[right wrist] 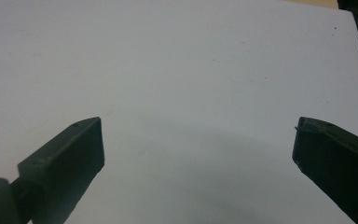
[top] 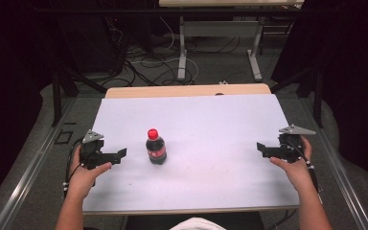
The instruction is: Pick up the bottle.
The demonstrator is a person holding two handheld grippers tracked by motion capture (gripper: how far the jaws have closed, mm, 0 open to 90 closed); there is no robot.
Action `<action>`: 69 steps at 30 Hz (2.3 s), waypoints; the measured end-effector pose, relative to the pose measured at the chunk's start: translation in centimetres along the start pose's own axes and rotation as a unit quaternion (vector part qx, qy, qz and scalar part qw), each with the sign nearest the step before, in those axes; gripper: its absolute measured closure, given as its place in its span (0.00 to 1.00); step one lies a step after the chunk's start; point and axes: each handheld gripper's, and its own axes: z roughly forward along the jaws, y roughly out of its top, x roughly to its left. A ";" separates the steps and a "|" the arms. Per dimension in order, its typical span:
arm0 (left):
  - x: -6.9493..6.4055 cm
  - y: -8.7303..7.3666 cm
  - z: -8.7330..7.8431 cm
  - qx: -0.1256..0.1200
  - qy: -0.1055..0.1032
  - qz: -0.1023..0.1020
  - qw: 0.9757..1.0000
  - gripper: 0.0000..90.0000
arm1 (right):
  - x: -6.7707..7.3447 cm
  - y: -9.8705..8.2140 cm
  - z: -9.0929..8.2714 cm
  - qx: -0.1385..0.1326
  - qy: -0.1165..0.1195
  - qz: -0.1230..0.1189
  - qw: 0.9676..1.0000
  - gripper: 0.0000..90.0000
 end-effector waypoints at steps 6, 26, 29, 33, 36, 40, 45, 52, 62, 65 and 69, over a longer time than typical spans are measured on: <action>-0.5 0.5 -1.0 -0.011 -0.006 0.002 1.000 0.01 | 0.2 -0.1 0.1 0.004 0.005 -0.004 1.000 0.04; -4.8 2.3 -2.6 -0.058 -0.061 0.037 0.996 0.01 | 3.6 0.6 0.6 0.000 0.036 -0.053 0.998 0.09; -5.6 2.4 -2.4 -0.059 -0.069 0.045 0.995 0.02 | 4.1 0.5 0.8 -0.001 0.046 -0.060 0.997 0.12; -6.8 2.5 -1.8 -0.054 -0.081 0.061 0.993 0.02 | 4.6 0.5 1.1 0.002 0.051 -0.068 0.996 0.13; -7.7 2.6 -1.0 -0.041 -0.087 0.068 0.993 0.02 | 4.9 0.4 1.2 0.009 0.057 -0.071 0.996 0.13; -8.5 2.5 -0.1 -0.029 -0.098 0.073 0.992 0.02 | 5.2 0.3 1.5 0.012 0.058 -0.074 0.996 0.16; -9.2 2.3 1.4 -0.018 -0.099 0.085 0.991 0.04 | 5.4 0.2 1.7 0.014 0.062 -0.079 0.995 0.16; -9.5 2.2 3.5 0.001 -0.089 0.088 0.992 0.08 | 5.3 0.2 1.8 0.013 0.064 -0.080 0.995 0.17; -9.9 2.5 5.2 0.001 -0.085 0.079 0.993 0.11 | 5.2 0.0 1.9 0.014 0.059 -0.081 0.995 0.17; -9.7 2.4 5.7 0.004 -0.086 0.080 0.993 0.11 | 5.3 0.0 2.0 0.015 0.059 -0.078 0.995 0.17; -9.7 2.3 6.0 0.003 -0.076 0.077 0.994 0.11 | 5.3 -0.1 2.1 0.016 0.062 -0.077 0.995 0.17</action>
